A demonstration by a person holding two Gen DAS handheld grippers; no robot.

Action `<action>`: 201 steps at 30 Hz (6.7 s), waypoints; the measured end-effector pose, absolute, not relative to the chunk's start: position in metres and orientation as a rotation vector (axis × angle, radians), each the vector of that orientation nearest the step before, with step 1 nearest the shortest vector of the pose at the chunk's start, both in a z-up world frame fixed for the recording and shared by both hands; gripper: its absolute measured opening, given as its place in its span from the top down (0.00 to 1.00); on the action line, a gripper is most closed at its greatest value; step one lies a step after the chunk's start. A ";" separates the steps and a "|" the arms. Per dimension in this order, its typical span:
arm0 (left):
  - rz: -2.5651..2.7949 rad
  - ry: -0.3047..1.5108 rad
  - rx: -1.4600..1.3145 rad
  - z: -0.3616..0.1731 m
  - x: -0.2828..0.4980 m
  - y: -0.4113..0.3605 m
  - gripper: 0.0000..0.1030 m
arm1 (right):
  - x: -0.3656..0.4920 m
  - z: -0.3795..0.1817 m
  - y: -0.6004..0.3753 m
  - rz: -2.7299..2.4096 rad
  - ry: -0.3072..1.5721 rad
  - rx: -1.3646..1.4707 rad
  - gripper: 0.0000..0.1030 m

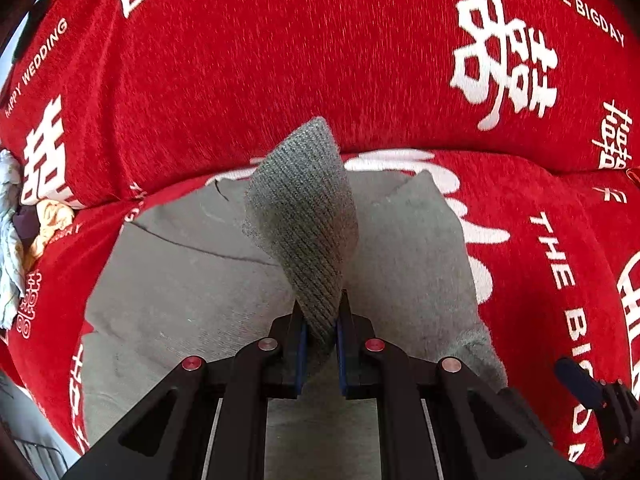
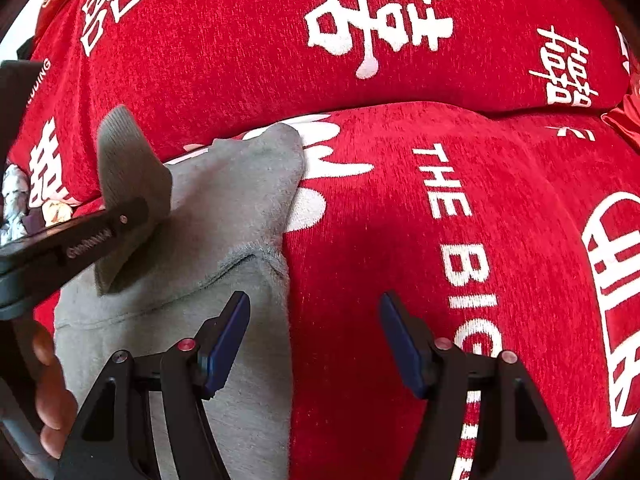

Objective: Fold small clothes

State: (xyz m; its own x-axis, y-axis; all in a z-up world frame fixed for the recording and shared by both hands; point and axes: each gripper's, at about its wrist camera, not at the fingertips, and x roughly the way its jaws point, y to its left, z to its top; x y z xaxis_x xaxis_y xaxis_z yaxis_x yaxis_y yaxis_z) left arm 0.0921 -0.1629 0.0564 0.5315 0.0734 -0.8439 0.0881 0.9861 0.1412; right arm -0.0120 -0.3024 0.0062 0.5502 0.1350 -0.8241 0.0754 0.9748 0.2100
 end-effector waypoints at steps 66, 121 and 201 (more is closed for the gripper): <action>-0.210 1.076 -0.019 0.014 0.071 -0.051 0.14 | 0.013 0.014 -0.250 0.047 1.174 -0.245 0.31; -0.042 1.081 0.011 0.004 0.109 0.032 0.14 | 0.062 -0.024 -0.175 0.072 1.077 -0.074 0.28; -0.048 1.006 -0.025 -0.015 -0.148 0.105 0.00 | -0.214 -0.056 -0.155 0.275 0.830 -0.427 0.17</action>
State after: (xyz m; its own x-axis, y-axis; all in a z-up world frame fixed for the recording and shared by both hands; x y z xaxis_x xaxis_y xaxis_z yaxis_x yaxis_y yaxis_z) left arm -0.1483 0.1054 -0.0154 0.5340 -0.0522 -0.8439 0.0288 0.9986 -0.0436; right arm -0.2138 -0.1547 -0.0564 0.6468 0.0694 -0.7595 -0.3971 0.8808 -0.2577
